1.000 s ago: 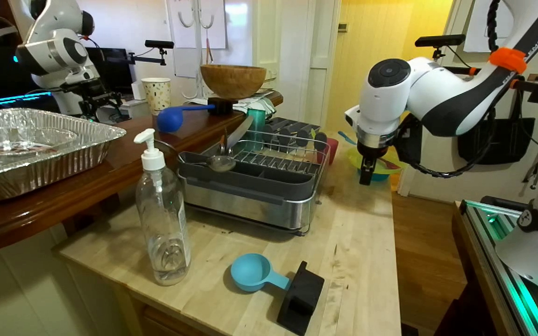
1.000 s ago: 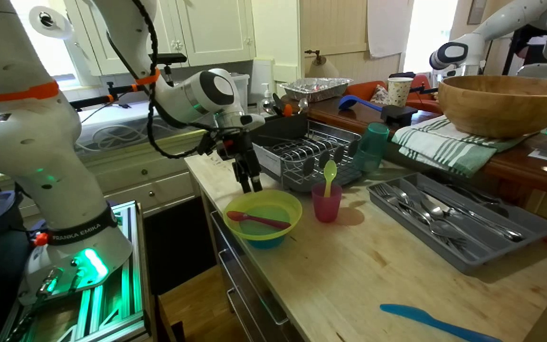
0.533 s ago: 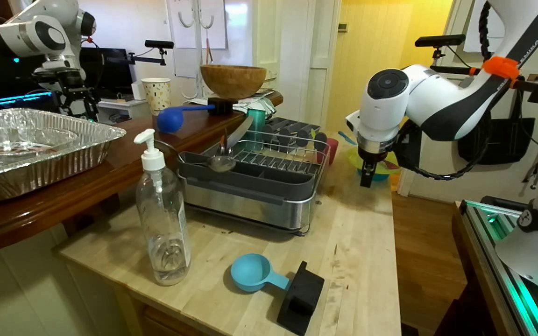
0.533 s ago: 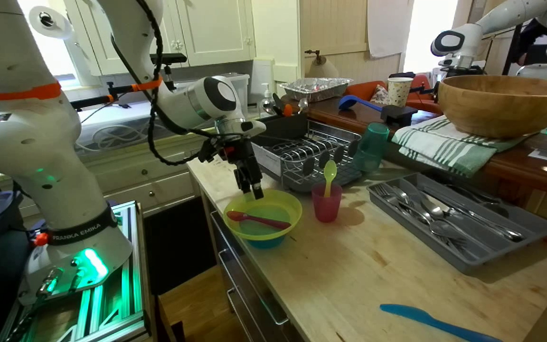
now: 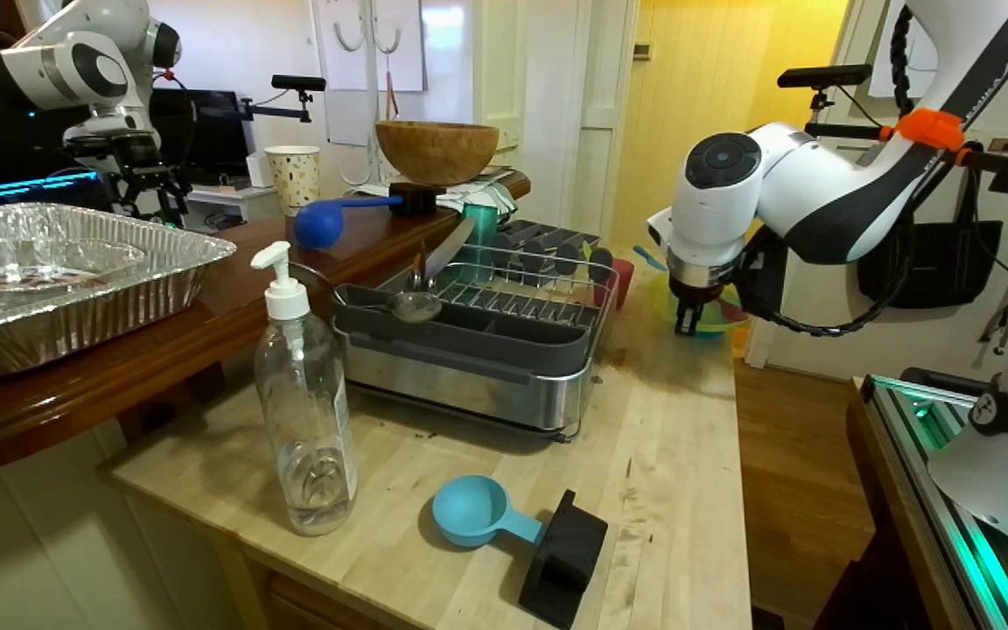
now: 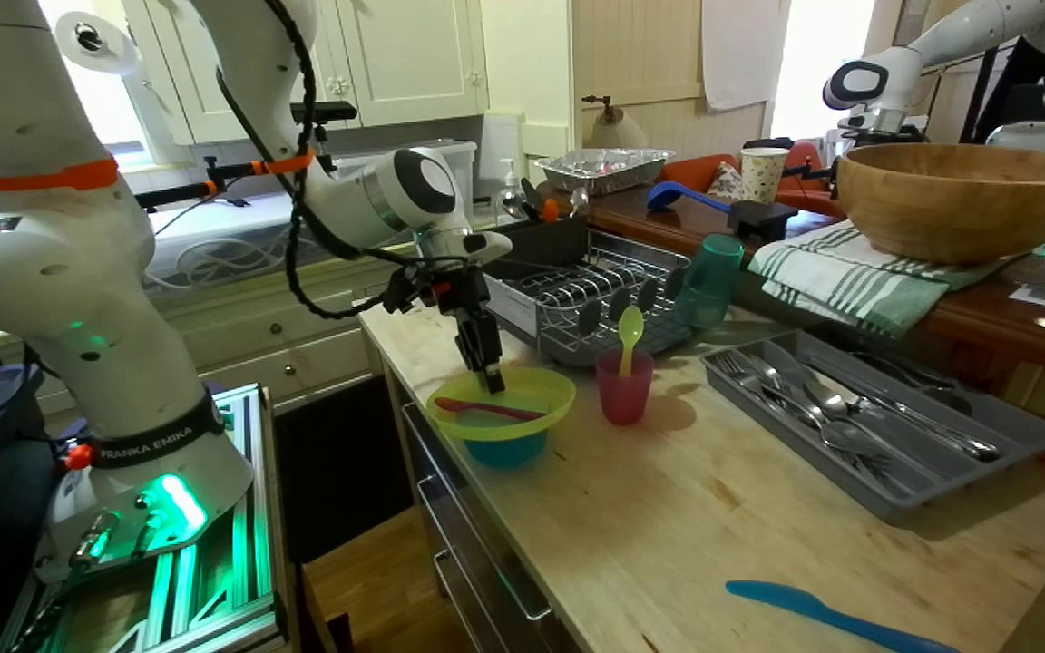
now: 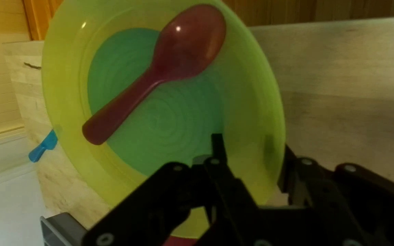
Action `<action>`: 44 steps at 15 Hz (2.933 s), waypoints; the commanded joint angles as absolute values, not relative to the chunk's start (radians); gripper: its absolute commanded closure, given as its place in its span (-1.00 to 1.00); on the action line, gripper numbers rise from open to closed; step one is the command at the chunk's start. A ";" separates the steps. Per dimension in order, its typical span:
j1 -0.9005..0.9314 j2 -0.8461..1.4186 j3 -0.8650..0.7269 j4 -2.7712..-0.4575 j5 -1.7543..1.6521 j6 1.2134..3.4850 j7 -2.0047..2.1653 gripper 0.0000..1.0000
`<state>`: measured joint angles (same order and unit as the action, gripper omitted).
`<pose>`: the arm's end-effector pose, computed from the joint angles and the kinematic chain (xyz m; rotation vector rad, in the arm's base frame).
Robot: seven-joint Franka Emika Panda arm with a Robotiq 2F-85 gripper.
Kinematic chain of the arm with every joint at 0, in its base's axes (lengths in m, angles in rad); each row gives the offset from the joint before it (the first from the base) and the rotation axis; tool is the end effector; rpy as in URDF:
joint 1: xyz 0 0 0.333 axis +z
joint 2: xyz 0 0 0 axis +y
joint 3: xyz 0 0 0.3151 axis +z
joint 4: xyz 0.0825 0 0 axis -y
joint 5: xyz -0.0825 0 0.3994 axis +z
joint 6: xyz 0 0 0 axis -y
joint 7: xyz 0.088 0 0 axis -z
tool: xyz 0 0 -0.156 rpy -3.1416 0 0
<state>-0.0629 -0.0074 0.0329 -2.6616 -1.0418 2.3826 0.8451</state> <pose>0.4008 -0.0496 0.1707 2.5041 0.0050 0.0193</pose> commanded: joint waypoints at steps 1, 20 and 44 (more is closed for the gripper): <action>-0.048 0.019 0.013 -2.648 -1.081 2.379 0.887 0.86; -0.038 -0.054 0.012 -2.631 -1.113 2.260 0.890 0.94; -0.176 -0.115 -0.169 -2.569 -1.130 2.351 0.889 0.94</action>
